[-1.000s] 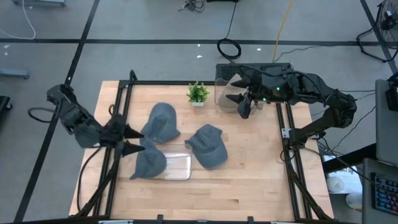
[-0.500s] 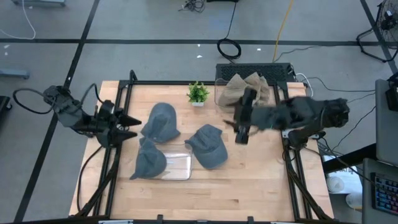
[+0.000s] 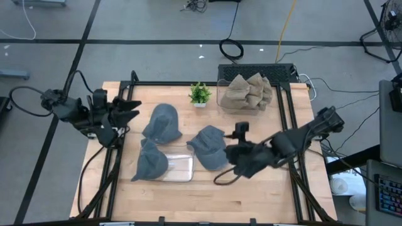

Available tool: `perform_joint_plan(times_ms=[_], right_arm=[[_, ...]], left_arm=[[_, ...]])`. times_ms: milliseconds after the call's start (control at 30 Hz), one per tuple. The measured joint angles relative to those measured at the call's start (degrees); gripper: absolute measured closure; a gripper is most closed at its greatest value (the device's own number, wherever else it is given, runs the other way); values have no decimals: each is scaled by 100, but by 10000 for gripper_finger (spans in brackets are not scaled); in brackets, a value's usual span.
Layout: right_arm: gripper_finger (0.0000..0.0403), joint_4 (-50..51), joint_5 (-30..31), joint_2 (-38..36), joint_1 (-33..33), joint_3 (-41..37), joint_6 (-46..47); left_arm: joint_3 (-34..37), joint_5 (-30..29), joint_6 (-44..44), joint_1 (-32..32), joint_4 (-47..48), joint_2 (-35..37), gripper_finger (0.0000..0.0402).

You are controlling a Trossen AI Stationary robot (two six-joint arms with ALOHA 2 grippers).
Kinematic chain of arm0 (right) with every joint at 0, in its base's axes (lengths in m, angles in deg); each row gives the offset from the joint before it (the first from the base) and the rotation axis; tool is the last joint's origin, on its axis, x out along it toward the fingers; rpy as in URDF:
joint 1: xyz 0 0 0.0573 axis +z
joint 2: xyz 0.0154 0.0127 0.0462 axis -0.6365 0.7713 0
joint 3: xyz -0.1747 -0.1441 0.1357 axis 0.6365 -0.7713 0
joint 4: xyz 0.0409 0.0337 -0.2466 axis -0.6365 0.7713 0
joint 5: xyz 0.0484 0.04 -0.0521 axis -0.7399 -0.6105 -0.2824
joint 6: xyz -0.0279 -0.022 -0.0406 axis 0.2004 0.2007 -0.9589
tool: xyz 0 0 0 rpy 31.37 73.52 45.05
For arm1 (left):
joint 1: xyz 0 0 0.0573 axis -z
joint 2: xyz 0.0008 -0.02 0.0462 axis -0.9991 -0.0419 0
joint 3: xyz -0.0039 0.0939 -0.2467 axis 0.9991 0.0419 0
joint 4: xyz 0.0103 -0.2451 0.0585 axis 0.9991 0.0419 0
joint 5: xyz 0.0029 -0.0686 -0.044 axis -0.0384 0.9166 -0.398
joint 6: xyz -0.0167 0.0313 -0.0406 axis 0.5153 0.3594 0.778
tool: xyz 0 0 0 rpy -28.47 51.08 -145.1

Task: Pick & Place hat
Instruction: Put the bottom gray cap into the bottom transparent bin

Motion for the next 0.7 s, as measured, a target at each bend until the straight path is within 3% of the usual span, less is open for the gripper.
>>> perform_joint_plan(times_ms=[233, 433, 567, 700], right_arm=[[167, -1099, -28, 4, 382, -1662, 782], [167, -2969, -33, 33, 772, -2985, 729], [167, -3906, -15, 64, 944, -3446, 687], [167, -4038, 166, 291, 1015, -3547, 696]], left_arm=[[-2, 2, 30, -33, -89, -67, 27], [-2, 9, 30, -29, -82, -101, 27], [-1, 14, 32, -29, -62, -99, 27], [-1, 25, -3, -29, -58, -101, 27]])
